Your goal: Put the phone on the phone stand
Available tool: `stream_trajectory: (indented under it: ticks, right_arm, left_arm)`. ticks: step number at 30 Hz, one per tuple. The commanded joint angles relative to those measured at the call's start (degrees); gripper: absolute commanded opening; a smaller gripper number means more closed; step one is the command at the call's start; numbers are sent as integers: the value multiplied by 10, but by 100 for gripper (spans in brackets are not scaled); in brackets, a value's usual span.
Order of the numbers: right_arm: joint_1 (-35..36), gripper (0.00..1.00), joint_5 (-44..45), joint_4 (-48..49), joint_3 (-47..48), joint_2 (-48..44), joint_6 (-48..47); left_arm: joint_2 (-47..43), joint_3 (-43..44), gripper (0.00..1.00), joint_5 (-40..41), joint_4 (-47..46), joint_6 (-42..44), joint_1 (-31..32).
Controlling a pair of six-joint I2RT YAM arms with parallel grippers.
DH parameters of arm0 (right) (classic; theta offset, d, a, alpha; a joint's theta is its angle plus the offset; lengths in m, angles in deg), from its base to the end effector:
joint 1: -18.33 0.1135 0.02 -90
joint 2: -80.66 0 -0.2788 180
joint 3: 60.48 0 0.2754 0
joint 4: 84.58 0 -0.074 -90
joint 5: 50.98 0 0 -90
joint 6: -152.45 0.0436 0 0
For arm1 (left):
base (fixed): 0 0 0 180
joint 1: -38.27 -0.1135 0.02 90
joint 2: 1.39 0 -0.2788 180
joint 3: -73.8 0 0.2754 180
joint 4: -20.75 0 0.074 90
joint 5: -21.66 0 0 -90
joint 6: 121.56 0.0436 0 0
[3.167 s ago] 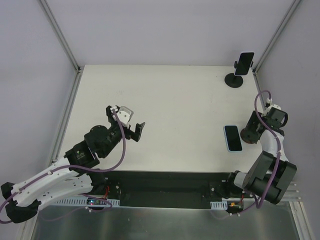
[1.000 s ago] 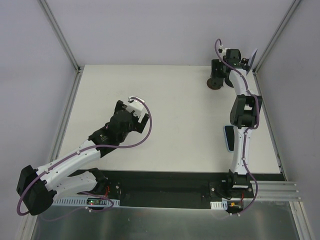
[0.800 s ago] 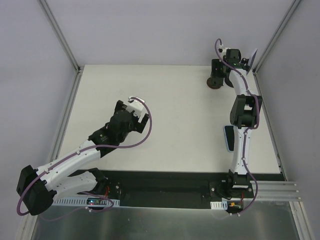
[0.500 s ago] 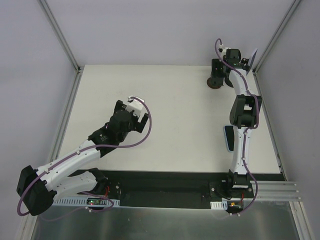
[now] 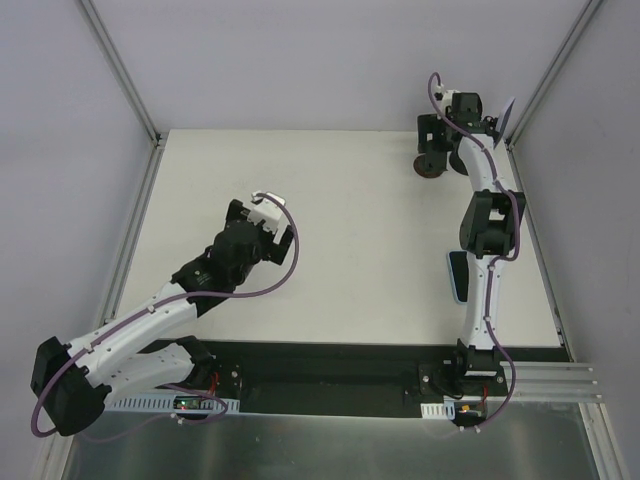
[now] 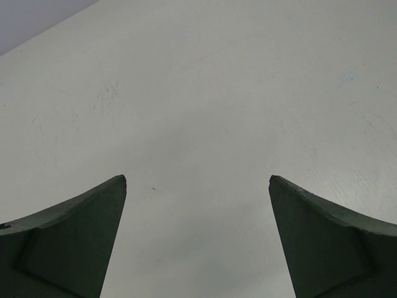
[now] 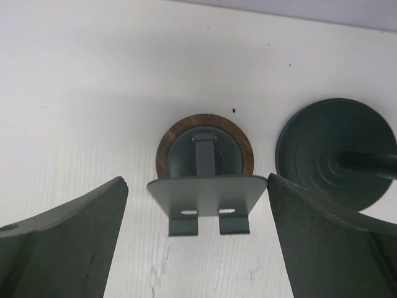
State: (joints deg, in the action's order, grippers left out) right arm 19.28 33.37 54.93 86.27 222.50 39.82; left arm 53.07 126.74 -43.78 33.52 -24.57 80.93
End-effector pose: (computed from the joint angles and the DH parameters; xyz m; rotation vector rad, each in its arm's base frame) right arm 0.6089 0.0144 0.2410 -0.5018 2.1320 -0.1056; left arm 0.1913 -0.1516 0.3050 0.4720 1.7345 -0.0547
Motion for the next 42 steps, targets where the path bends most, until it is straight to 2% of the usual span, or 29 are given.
stream_trajectory:
  ticks: [1, 6, 9, 12, 13, 15, 16, 17, 21, 26, 27, 34, 42]
  right_arm:
    - [15, 97, -10, -21, 22, -140, 0]
    - [10, 99, 10, -29, -56, -253, 57]
    - [-5, 93, 20, -29, -106, -314, 82]
    - [-36, 78, 30, -26, -173, -364, 122]
    - [-55, 67, 31, -22, -200, -372, 135]
    - [-73, 52, 43, -22, -220, -387, 144]
    - [-88, 36, 44, -22, -232, -389, 147]
    - [-95, 30, 46, -22, -239, -393, 149]
    - [-111, 20, 99, -21, -257, -384, 123]
    - [-142, 8, 76, -5, -233, -324, 120]
    - [-144, 1, 69, -6, -213, -313, 117]
    - [-147, 1, 76, -8, -133, -231, 105]
    - [-144, 1, 43, 44, -119, -189, 101]
  left_arm:
    - [-22, 21, 96, -2, -11, -7, -6]
    - [-36, 20, 96, -4, -10, -7, -6]
    - [-43, 20, 96, -5, -8, -9, -6]
    - [-47, 19, 96, -7, -7, -10, -6]
    - [-47, 19, 96, -9, -6, -11, -6]
    - [-49, 20, 96, -14, -5, -14, -6]
    - [-51, 20, 96, -16, -5, -15, -6]
    - [-50, 20, 96, -17, -5, -15, -6]
    - [-51, 18, 96, -14, -4, -15, -6]
    - [-45, 18, 96, -14, -5, -14, -6]
    - [-45, 19, 96, -14, -4, -16, -6]
    - [-37, 19, 96, -10, -4, -14, -8]
    - [-30, 21, 96, -12, -5, -15, -11]
